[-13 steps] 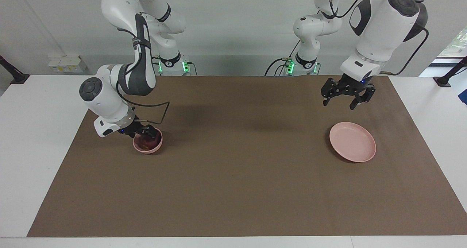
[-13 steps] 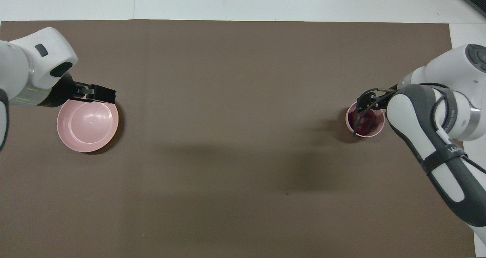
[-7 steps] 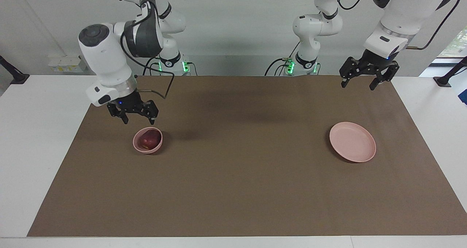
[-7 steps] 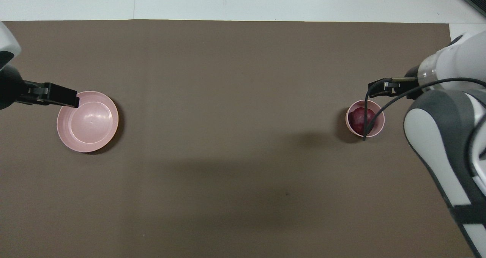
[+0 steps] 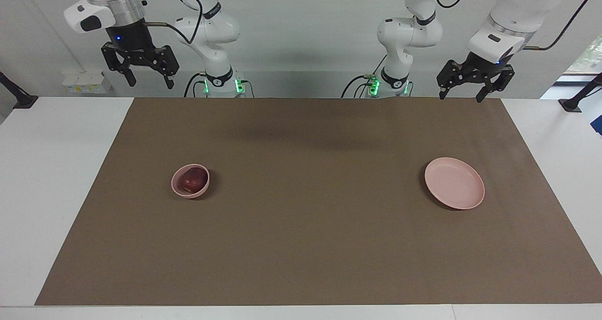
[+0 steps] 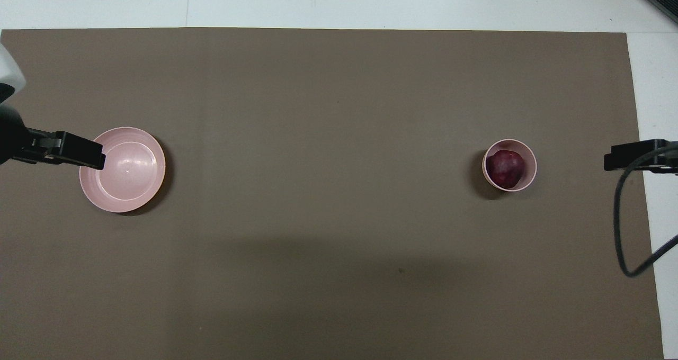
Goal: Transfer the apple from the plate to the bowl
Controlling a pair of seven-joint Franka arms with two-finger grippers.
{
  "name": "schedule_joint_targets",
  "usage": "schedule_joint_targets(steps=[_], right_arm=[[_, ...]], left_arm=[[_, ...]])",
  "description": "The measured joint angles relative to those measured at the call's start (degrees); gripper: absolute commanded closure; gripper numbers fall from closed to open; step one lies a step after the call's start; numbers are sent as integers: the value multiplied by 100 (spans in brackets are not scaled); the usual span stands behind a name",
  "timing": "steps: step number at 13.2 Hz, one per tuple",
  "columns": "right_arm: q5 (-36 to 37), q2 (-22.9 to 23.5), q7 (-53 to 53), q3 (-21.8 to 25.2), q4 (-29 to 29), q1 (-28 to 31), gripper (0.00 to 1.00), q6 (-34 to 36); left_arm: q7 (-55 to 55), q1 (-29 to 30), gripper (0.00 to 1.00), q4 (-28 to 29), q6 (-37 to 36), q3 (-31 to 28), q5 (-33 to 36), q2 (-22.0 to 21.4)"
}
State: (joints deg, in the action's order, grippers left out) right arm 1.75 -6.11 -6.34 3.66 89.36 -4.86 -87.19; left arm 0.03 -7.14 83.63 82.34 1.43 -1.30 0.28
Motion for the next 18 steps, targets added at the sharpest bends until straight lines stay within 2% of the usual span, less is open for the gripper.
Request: schedule_joint_targets(steps=[18], right_arm=[[0,42,320,23,69,219,0,280]], left_arm=[[234,9,0,30,-5,-108,171,-171]])
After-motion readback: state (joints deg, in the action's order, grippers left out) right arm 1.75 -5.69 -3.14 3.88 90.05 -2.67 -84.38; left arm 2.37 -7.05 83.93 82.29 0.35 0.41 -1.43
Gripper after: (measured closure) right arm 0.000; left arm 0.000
